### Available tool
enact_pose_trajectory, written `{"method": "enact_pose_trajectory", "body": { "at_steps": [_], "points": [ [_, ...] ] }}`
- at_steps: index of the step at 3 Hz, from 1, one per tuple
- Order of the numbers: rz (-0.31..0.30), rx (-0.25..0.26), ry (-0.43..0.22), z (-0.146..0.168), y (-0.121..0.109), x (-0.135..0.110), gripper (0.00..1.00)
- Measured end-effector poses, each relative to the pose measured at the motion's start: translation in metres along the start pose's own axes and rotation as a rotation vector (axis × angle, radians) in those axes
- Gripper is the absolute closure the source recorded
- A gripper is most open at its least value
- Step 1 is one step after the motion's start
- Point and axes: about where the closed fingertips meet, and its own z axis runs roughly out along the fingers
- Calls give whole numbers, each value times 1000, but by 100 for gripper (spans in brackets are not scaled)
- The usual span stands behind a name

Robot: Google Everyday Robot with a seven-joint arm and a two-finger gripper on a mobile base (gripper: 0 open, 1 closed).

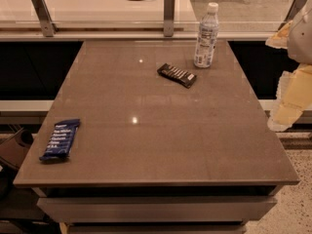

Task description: Move blue plastic bottle near rxbar blueberry

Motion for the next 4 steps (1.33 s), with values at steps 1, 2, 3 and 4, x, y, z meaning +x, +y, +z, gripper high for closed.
{"method": "enact_pose_trajectory", "body": {
  "at_steps": [1, 2, 3, 4],
  "points": [
    [-3, 16, -15, 0, -10, -2, 0],
    [9, 43, -41, 5, -35, -5, 0],
    [39, 83, -84, 13, -63, -6, 0],
    [91, 123, -171, 32, -87, 3, 0]
  ]
}}
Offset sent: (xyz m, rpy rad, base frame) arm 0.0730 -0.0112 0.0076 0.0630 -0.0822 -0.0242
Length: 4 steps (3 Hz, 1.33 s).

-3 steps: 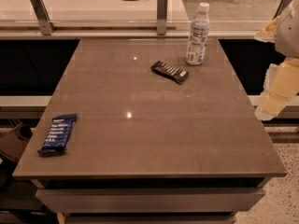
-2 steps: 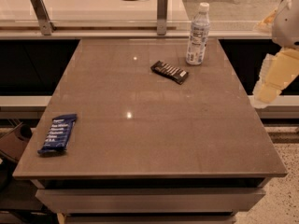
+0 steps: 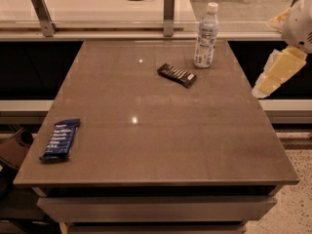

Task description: Move blue plastic bottle near rxbar blueberry

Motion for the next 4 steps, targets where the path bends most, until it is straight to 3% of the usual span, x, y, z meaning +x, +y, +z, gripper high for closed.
{"method": "enact_pose_trajectory", "body": {
  "at_steps": [2, 3, 4],
  "points": [
    [112, 159, -257, 18, -69, 23, 0],
    [169, 179, -341, 39, -99, 19, 0],
    [244, 148, -419, 79, -117, -1, 0]
  ]
}}
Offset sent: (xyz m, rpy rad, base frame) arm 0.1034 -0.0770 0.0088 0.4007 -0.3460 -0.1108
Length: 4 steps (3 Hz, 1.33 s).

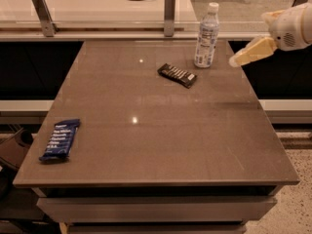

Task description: Move blue plastic bottle near rxbar blueberry

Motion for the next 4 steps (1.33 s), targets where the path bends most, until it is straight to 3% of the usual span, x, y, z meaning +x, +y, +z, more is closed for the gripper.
{"method": "enact_pose_trajectory", "body": {
  "at_steps": [2, 4],
  "points": [
    [116, -39, -157, 58, -13, -12, 0],
    [158, -60, -367, 89, -32, -23, 0]
  ]
}}
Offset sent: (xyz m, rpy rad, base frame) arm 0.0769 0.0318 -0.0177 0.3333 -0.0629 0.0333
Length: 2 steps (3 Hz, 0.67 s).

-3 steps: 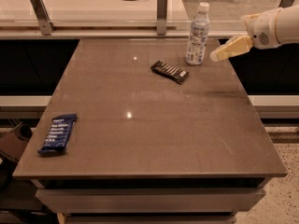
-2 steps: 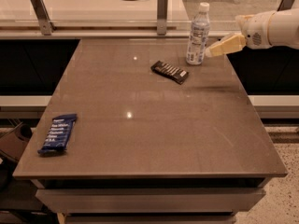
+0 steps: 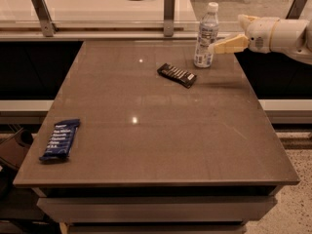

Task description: Move blue plastic bottle near rxbar blueberry

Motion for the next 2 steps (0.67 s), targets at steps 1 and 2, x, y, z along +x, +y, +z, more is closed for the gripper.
{"method": "enact_pose_trajectory", "body": {
  "at_steps": [1, 2],
  "points": [
    [7, -18, -25, 17, -5, -1, 0],
    [7, -40, -23, 33, -8, -3, 0]
  ]
}}
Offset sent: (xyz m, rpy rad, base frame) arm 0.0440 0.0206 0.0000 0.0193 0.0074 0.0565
